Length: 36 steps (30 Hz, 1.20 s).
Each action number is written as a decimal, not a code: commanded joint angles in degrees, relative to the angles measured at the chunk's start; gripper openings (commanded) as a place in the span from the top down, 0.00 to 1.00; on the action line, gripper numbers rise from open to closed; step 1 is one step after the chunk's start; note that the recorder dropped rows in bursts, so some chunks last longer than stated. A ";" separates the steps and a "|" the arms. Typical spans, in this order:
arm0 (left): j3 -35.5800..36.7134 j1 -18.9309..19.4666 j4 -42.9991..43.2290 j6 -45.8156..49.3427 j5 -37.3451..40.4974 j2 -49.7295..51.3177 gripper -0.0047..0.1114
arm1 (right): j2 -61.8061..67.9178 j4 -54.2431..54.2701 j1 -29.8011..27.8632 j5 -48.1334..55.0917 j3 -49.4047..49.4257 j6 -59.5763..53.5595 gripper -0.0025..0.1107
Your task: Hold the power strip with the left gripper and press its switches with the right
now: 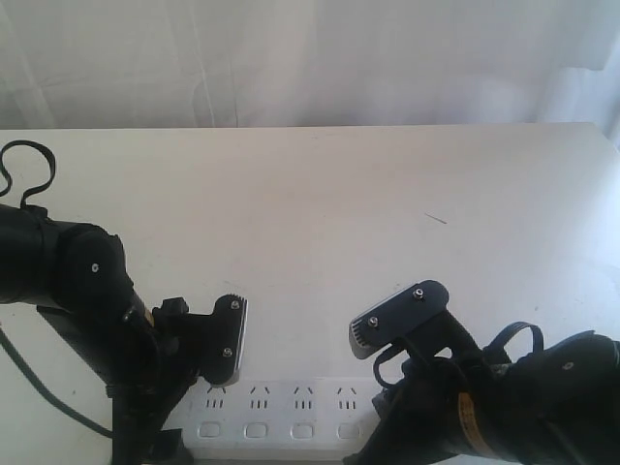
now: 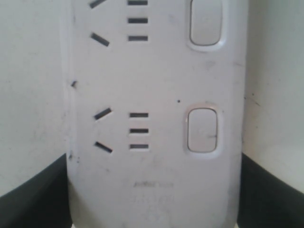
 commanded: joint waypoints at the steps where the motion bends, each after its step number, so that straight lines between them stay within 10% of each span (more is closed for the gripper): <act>1: 1.77 0.28 3.83 0.49 1.46 1.89 0.96 | 1.33 -0.13 -0.21 -1.67 0.80 0.00 0.98; 36: 1.77 0.28 3.83 -0.53 2.82 1.89 0.96 | -7.21 0.18 -0.21 -2.38 3.89 0.40 0.98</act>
